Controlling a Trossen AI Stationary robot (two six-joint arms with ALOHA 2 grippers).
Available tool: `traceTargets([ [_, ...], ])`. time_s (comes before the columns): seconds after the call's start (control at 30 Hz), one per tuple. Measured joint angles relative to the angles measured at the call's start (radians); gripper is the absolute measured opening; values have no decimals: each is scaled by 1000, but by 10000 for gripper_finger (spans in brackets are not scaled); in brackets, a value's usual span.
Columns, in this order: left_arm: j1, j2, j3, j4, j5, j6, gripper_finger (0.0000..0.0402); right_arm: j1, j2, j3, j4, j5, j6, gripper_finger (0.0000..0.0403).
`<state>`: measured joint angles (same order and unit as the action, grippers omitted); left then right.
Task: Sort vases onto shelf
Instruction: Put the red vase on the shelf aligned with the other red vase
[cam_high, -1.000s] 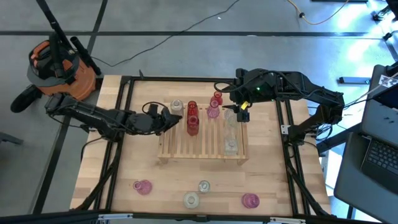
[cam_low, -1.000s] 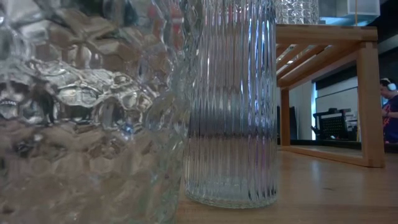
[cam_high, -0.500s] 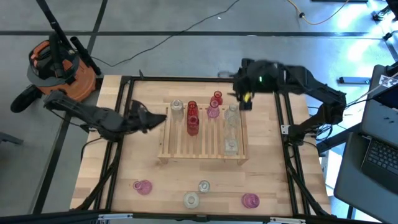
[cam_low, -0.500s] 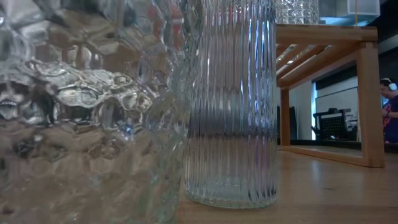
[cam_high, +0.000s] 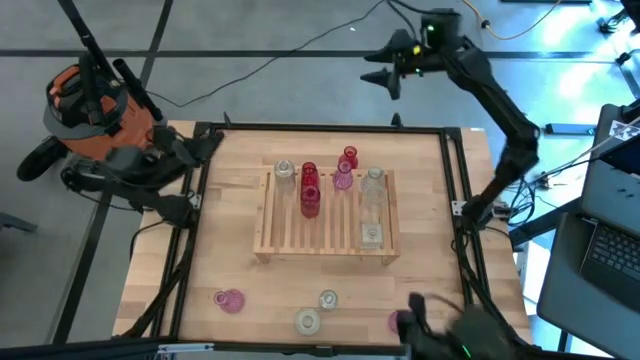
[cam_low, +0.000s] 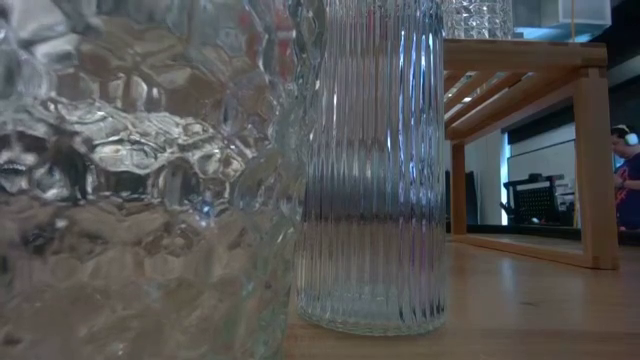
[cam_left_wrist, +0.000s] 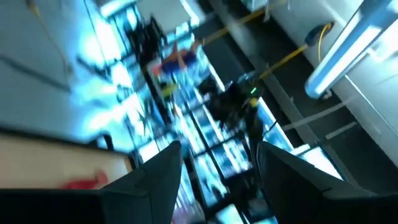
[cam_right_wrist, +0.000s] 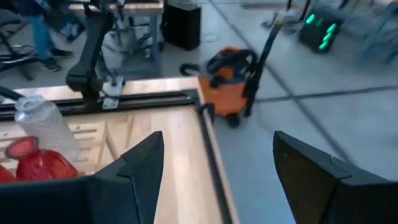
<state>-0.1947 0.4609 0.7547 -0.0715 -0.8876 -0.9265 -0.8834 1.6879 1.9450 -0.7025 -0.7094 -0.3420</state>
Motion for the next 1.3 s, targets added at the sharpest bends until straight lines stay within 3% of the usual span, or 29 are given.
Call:
traceTargets([
  [0.2, 163, -32, 0, -2, 146, 152, 201, -21, 161, -2, -174, -34, -125, 248],
  [0.4, 282, 8, 0, 2, 272, 151, 201, 46, 235, -2, -413, 138, -323, 248],
  [0.53, 344, 31, 0, 24, 284, 150, 201, 107, 254, 0, -417, 164, -320, 248],
  [0.63, 401, 45, 0, 37, 318, 130, 201, 164, 282, 0, -420, 272, -298, 248],
  [0.9, 554, 134, 0, 244, 494, 40, 201, 217, 360, -1, -439, 411, -181, 248],
  [1.3, 656, 358, 0, 476, 711, -175, 201, 204, 370, -62, -518, 280, -273, 248],
])
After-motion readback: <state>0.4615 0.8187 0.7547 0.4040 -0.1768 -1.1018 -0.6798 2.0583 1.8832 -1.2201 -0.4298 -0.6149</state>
